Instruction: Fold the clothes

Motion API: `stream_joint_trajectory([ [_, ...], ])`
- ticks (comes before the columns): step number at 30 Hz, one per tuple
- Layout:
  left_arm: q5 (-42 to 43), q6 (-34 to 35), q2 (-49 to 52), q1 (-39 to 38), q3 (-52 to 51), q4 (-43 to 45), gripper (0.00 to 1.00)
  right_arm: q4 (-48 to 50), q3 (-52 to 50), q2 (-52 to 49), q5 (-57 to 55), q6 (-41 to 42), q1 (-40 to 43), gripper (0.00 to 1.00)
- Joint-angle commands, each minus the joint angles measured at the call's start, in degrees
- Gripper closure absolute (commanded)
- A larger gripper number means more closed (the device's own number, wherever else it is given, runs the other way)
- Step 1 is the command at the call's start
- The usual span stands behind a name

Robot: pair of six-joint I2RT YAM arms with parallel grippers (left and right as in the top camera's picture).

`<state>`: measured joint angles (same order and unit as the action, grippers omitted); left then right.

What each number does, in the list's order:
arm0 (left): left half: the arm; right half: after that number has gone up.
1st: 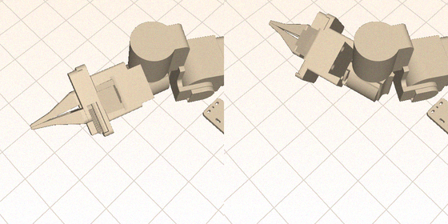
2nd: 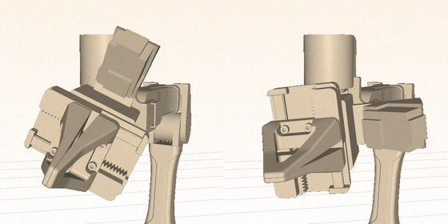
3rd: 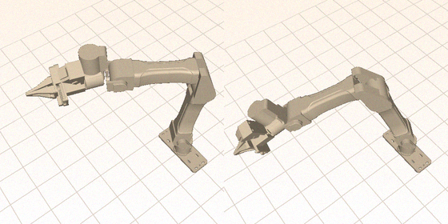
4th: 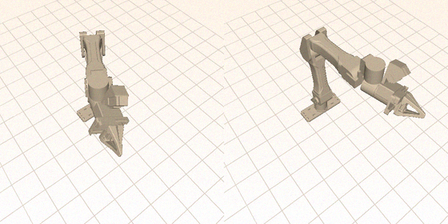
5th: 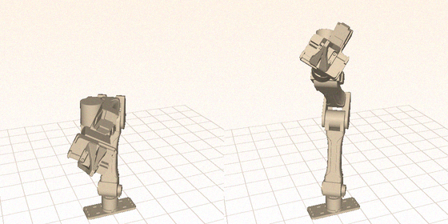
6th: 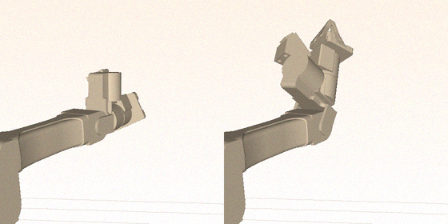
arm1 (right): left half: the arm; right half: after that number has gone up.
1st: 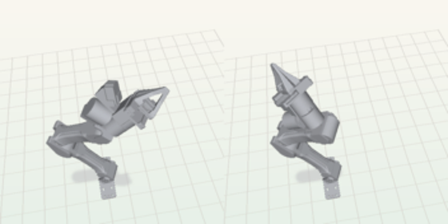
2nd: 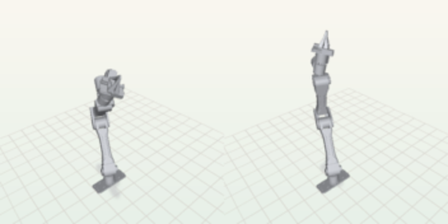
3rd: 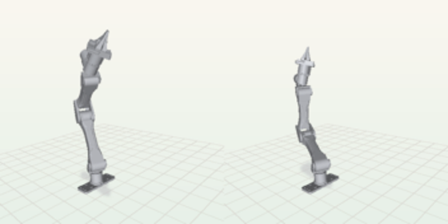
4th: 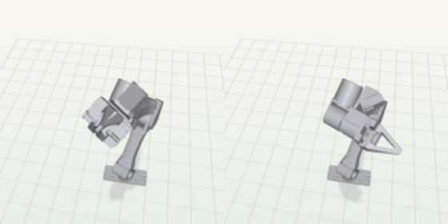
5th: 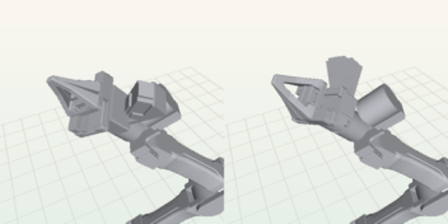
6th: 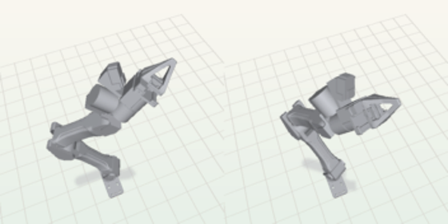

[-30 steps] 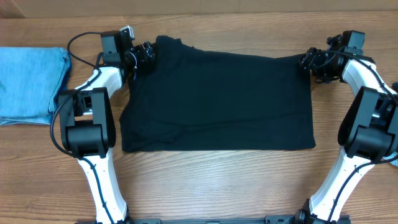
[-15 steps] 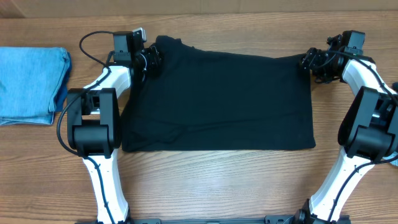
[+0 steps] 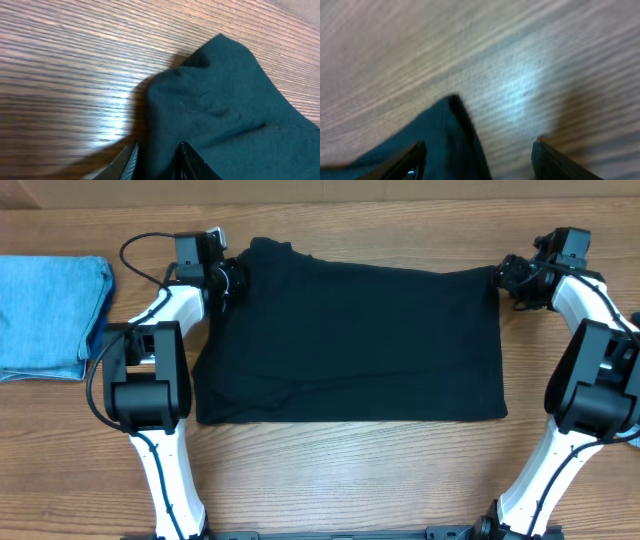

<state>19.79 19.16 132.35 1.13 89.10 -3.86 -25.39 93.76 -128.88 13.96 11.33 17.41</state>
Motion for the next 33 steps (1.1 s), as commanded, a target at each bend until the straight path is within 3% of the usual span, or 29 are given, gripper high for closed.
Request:
stream_joint_trajectory([
  [1,2.78,0.2,0.98,1.18,0.42,-0.07,0.7,1.46,1.14,-0.11,1.79,-0.94,0.17,0.29],
  [16,2.78,0.2,0.98,1.11,0.42,-0.2,0.7,3.69,1.14,-5.31,6.27,-0.98,-1.99,0.37],
  [24,2.78,0.2,0.98,1.11,0.42,-0.17,0.7,2.14,1.14,-5.31,7.93,-1.14,-1.97,0.55],
  [30,2.78,0.2,0.98,1.11,0.44,-0.15,0.7,2.16,1.16,-5.29,6.58,-1.11,-1.88,0.84],
  [33,3.02,0.2,0.98,1.11,0.57,0.0,0.7,2.62,1.27,-5.05,6.56,-1.11,-1.2,0.88],
])
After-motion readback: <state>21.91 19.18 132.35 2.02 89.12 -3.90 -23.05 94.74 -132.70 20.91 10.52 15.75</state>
